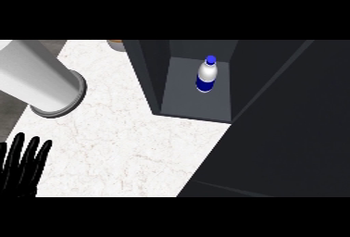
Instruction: Pick up the bottled water, place it into the cabinet and close the cabinet
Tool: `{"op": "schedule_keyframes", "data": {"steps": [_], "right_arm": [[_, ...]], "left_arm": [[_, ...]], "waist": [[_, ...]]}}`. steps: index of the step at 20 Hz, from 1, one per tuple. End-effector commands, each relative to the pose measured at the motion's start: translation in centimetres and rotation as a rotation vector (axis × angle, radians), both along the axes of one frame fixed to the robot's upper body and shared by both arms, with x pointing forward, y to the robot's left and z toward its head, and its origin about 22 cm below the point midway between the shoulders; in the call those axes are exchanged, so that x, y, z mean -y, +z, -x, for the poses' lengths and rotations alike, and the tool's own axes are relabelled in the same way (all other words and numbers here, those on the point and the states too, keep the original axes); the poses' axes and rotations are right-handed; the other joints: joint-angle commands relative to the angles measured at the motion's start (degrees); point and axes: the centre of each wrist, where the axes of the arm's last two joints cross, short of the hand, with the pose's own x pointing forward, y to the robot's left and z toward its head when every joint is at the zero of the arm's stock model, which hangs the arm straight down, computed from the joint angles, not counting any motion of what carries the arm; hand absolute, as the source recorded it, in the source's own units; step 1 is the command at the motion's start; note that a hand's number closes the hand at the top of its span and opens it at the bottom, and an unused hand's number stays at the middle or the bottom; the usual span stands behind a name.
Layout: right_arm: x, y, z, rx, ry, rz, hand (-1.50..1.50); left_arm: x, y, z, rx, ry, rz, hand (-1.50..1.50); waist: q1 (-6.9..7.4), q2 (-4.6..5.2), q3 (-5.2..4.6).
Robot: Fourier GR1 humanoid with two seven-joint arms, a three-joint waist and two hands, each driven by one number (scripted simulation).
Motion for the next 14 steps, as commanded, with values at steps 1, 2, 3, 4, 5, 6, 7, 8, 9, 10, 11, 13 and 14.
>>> {"op": "schedule_keyframes", "data": {"steps": [1,2,3,4,5,6,7,8,9,10,11,13,14], "right_arm": [[-0.3,-1.2,-3.0,-0.117,-0.297,-0.083,1.50],[-0.3,-0.9,-3.3,-0.105,-0.313,-0.090,1.50],[-0.2,-1.1,-4.1,-0.117,-0.337,-0.088,1.50],[0.1,-1.4,-5.0,-0.124,-0.373,-0.086,1.50],[-0.1,-1.0,-5.5,-0.123,-0.387,-0.099,1.50],[-0.1,-1.3,-6.5,-0.138,-0.413,-0.093,1.50],[-0.5,-1.3,-7.5,-0.150,-0.437,-0.101,1.50],[-1.4,-0.9,-8.5,-0.144,-0.449,-0.096,1.50],[-1.6,-0.7,-9.7,-0.156,-0.476,-0.094,1.50],[-2.0,-0.9,-10.9,-0.164,-0.505,-0.086,1.50],[-2.5,-0.5,-12.0,-0.176,-0.530,-0.093,1.50],[-3.5,0.1,-14.6,-0.198,-0.542,-0.087,1.50],[-4.4,0.9,-15.4,-0.192,-0.559,-0.096,1.50]], "left_arm": [[-0.4,-0.1,0.1,-0.006,-0.001,-0.001,-1.50],[-0.3,-0.2,0.1,-0.003,0.009,0.007,-1.50],[-0.2,-0.5,0.0,-0.009,-0.002,0.006,-1.50],[-0.1,0.1,-0.1,0.013,-0.021,0.013,-1.50],[-0.2,-0.5,0.1,-0.013,-0.008,0.008,-1.50],[-0.3,-0.3,0.3,-0.015,-0.032,0.013,-1.50],[-0.1,-0.5,0.0,-0.002,-0.033,0.011,-1.50],[-0.3,-0.4,-0.2,-0.012,-0.036,0.012,-1.50],[0.0,-0.7,-0.1,-0.013,-0.041,0.014,-1.50],[-0.4,-0.3,-0.1,0.009,-0.043,0.015,-1.50],[-0.3,-0.4,-0.2,-0.012,-0.036,0.020,-1.50],[-0.1,0.2,-0.6,0.007,-0.049,0.028,-1.50],[-0.7,-0.7,-0.2,-0.022,-0.048,0.025,-1.50]], "waist": [[-0.34,0.52,0.19],[-0.01,0.43,0.13],[-0.02,0.51,0.13],[0.76,0.58,0.24],[0.95,0.38,0.20],[1.98,0.33,0.23],[1.54,0.37,0.28],[1.22,0.13,0.34],[1.61,0.35,0.34],[2.65,0.22,0.40],[2.09,0.14,0.46],[1.82,0.16,0.61],[2.13,-0.13,0.52]]}}
